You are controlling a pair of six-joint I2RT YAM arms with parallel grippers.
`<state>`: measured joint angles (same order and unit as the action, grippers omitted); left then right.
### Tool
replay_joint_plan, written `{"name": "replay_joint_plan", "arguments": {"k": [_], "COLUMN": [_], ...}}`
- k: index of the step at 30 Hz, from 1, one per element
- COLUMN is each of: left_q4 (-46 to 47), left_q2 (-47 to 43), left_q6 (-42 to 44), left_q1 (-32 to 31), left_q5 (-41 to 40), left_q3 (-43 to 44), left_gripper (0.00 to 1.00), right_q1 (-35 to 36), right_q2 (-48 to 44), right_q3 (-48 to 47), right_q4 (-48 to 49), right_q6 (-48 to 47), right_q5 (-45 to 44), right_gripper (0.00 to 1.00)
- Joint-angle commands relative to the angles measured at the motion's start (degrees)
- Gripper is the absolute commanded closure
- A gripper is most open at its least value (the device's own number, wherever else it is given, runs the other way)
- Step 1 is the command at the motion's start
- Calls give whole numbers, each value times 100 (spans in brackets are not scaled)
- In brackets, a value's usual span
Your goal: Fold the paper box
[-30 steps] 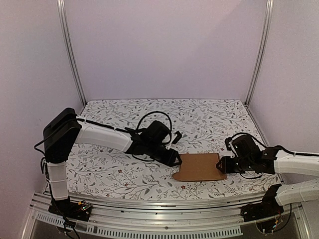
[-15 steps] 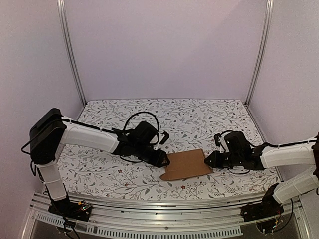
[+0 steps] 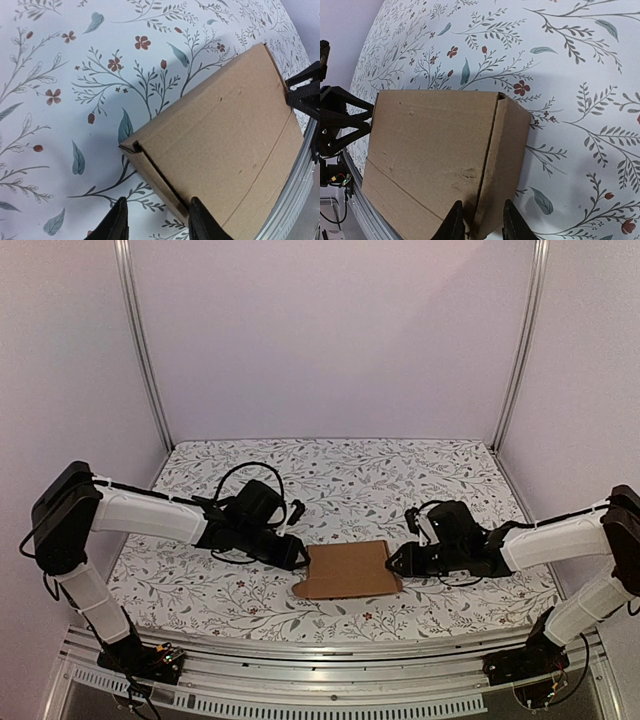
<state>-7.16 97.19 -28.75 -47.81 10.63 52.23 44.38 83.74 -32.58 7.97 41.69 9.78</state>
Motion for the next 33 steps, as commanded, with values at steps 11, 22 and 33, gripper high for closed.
{"name": "replay_joint_plan", "arguments": {"k": [11, 22, 33], "left_q4": [-48, 615, 1024], "left_q2": [-479, -607, -578], "left_q6": [-343, -720, -821], "left_q1": [176, 175, 176], "left_q5": [407, 769, 960], "left_q3": [-286, -649, -718], "left_gripper": [54, 48, 29], "right_q1": [-133, -201, -325], "right_q2": [208, 718, 682], "right_q3": [-777, -679, -316], "right_q4": [-776, -544, -415], "right_q6": [-562, -550, -522], "right_q5": [-182, -263, -222], "right_gripper": [64, 75, 100]}}
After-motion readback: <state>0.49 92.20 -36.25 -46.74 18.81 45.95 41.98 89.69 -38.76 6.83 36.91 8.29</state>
